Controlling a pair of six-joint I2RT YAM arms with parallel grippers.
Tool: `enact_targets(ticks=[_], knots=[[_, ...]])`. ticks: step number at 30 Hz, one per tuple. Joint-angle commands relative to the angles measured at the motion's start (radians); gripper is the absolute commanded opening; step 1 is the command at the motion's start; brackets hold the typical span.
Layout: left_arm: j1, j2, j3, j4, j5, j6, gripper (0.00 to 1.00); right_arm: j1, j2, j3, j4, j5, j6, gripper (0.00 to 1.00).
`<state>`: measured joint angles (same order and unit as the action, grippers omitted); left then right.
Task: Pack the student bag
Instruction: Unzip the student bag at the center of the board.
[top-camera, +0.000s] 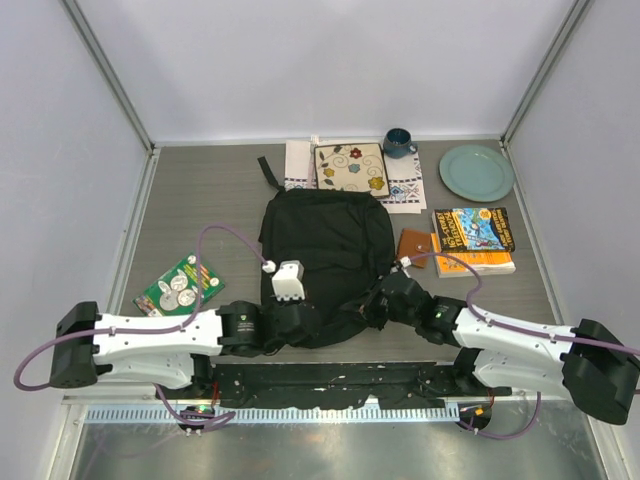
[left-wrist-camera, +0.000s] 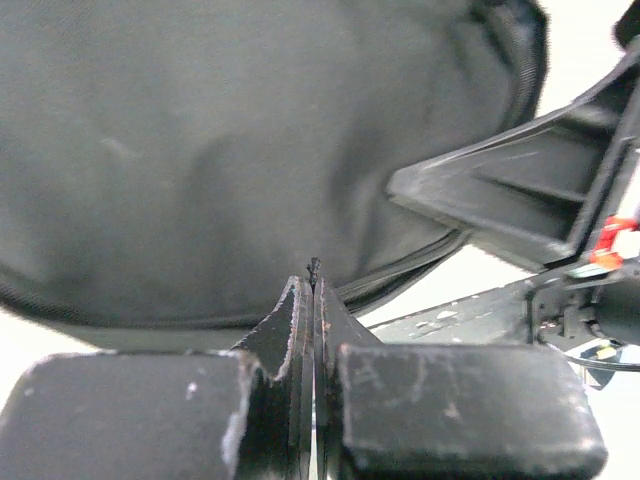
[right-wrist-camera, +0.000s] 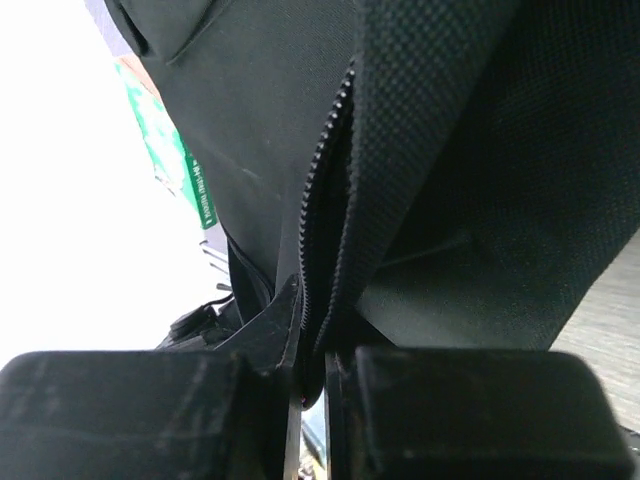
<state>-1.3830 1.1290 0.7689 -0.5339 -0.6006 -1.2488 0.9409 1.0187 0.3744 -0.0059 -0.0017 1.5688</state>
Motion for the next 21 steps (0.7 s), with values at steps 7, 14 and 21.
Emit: enact_targets(ticks=[7, 14, 21], knots=[[0.004, -0.317, -0.178, -0.472, -0.08, -0.266, 0.0, -0.077, -0.023, 0.052, -0.175, 0.166, -0.324, 0.0], [0.006, -0.425, -0.22, -0.421, -0.065, -0.215, 0.0, -0.137, 0.026, 0.167, -0.2, 0.128, -0.668, 0.0], [-0.03, -0.298, -0.197, -0.229, -0.011, -0.118, 0.0, -0.022, 0.161, 0.375, -0.232, 0.151, -0.984, 0.0]])
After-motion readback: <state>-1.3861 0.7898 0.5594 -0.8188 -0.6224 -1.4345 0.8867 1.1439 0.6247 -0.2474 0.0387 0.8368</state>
